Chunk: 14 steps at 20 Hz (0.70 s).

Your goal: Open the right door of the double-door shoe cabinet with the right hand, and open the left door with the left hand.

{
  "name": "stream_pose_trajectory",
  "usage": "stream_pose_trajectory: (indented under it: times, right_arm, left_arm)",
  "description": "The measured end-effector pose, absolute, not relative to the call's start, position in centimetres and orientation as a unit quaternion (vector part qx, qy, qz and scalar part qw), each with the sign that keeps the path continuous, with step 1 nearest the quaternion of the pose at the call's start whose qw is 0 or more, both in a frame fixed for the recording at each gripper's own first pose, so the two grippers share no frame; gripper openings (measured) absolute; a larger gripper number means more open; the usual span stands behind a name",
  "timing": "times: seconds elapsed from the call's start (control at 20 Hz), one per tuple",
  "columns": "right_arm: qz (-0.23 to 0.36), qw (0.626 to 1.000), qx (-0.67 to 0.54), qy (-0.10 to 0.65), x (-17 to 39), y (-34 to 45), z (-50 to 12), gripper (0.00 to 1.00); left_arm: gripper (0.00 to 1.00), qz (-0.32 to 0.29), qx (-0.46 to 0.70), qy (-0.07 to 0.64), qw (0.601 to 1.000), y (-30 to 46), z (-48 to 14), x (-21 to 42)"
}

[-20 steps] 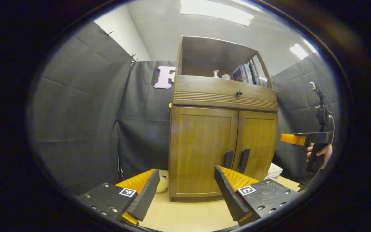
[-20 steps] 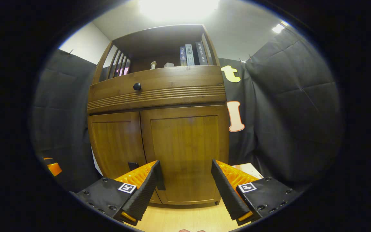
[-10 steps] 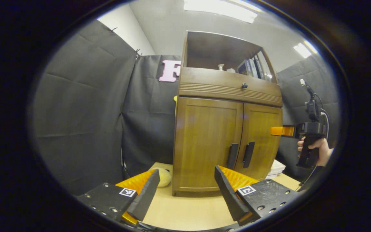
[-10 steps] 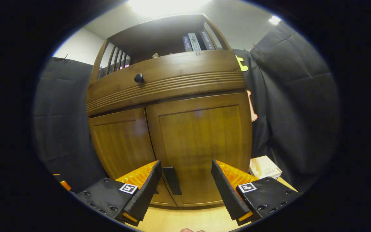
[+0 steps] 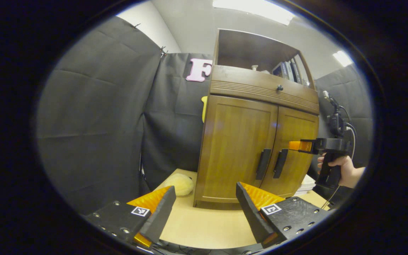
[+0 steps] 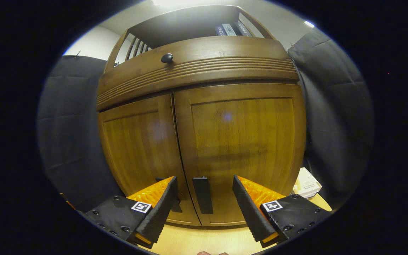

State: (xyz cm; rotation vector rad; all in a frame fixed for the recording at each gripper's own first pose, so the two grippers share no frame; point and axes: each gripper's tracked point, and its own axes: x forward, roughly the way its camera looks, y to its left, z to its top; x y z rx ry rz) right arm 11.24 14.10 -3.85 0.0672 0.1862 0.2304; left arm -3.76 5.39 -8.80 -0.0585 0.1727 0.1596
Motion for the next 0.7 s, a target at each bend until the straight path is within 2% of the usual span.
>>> stream_pose_trajectory:
  times: [0.1, 0.15, 0.5, 0.55, 0.6, 0.65, 0.7]
  right_arm:
    - [0.111, 0.988, 0.032, 0.098, 12.4, 14.4, -4.5, 0.98]
    - [0.113, 0.988, 0.028, 0.101, 12.7, 14.8, -4.9, 0.98]
    - [0.113, 0.987, -0.007, 0.111, 14.9, 16.3, -8.0, 0.98]
    - [0.112, 0.987, -0.006, 0.111, 15.3, 16.5, -8.3, 0.92]
    - [0.113, 0.987, -0.004, 0.11, 15.6, 16.6, -8.5, 0.92]
    - [0.115, 0.987, -0.004, 0.11, 16.1, 16.9, -8.8, 0.92]
    - [0.108, 0.988, -0.007, 0.113, 16.3, 16.6, -9.0, 0.87]
  left_arm:
    - [0.98, 0.084, -0.032, 0.097, 0.991, 5.7, -9.9, -4.1]
    - [1.0, 0.084, -0.033, 0.101, 0.991, 5.7, -10.1, -4.1]
    - [1.0, 0.077, -0.032, 0.121, 0.989, 5.0, -11.5, -3.5]
    - [1.0, 0.075, -0.034, 0.125, 0.989, 5.0, -11.7, -3.3]
    - [0.98, 0.073, -0.038, 0.133, 0.988, 4.9, -12.0, -3.3]
    - [1.0, 0.071, -0.044, 0.139, 0.987, 4.9, -12.0, -3.3]
    - [0.98, 0.067, -0.049, 0.14, 0.987, 4.9, -11.8, -3.3]
